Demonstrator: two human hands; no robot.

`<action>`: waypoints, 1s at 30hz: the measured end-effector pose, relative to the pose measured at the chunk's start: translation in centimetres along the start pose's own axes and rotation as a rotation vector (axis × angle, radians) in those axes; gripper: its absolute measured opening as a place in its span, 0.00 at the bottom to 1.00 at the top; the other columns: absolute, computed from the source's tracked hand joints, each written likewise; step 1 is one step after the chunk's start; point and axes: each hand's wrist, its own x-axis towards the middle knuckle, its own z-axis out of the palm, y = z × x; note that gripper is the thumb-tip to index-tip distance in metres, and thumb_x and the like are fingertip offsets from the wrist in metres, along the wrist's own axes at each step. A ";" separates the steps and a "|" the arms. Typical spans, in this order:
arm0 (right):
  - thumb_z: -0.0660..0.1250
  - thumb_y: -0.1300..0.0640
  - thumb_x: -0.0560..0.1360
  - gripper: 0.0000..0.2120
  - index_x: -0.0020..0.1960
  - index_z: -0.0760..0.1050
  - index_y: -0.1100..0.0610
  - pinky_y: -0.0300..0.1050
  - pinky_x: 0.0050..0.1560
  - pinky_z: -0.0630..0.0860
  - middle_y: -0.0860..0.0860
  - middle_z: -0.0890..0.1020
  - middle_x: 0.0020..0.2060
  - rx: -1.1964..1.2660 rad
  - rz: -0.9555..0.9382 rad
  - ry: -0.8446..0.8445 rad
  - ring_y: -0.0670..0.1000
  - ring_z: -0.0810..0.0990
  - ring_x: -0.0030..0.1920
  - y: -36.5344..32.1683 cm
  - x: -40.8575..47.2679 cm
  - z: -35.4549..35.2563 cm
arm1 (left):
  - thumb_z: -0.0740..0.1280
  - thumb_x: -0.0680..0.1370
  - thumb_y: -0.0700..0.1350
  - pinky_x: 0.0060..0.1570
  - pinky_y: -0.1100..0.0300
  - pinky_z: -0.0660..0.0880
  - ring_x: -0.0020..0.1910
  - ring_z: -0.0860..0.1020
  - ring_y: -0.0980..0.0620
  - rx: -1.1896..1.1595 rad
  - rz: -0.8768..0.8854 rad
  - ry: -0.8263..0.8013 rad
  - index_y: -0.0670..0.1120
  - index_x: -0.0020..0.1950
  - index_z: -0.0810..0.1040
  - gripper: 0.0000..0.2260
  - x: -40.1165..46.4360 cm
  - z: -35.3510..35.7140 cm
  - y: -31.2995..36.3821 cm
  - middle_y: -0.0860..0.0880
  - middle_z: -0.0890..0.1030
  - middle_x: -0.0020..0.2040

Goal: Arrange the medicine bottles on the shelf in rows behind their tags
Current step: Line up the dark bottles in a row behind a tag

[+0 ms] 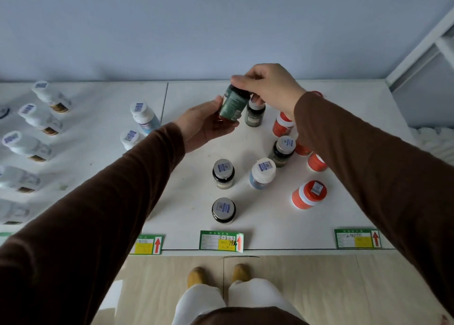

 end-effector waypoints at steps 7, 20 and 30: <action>0.70 0.31 0.67 0.29 0.47 0.79 0.59 0.43 0.34 0.75 0.47 0.79 0.30 0.017 0.037 0.011 0.45 0.75 0.27 -1.1 0.0 1.7 | 0.55 0.82 0.53 0.60 0.54 0.76 0.52 0.80 0.45 -0.089 -0.019 -0.035 0.39 0.66 0.72 0.21 -1.4 -0.8 0.0 0.39 0.79 0.55; 0.70 0.54 0.75 0.15 0.61 0.76 0.50 0.49 0.56 0.72 0.51 0.77 0.55 -0.603 -0.257 -0.296 0.52 0.76 0.53 1.3 -1.0 4.5 | 0.66 0.74 0.29 0.63 0.53 0.71 0.62 0.75 0.47 0.965 -0.024 0.207 0.42 0.69 0.71 0.24 -1.4 -2.4 -1.7 0.43 0.76 0.63; 0.68 0.57 0.75 0.22 0.69 0.72 0.50 0.46 0.50 0.69 0.54 0.75 0.57 -0.755 -0.323 -0.323 0.57 0.76 0.57 2.4 -1.5 7.3 | 0.64 0.75 0.34 0.63 0.55 0.71 0.62 0.75 0.47 1.266 0.026 0.325 0.46 0.67 0.74 0.21 -0.3 -3.8 -1.3 0.45 0.76 0.64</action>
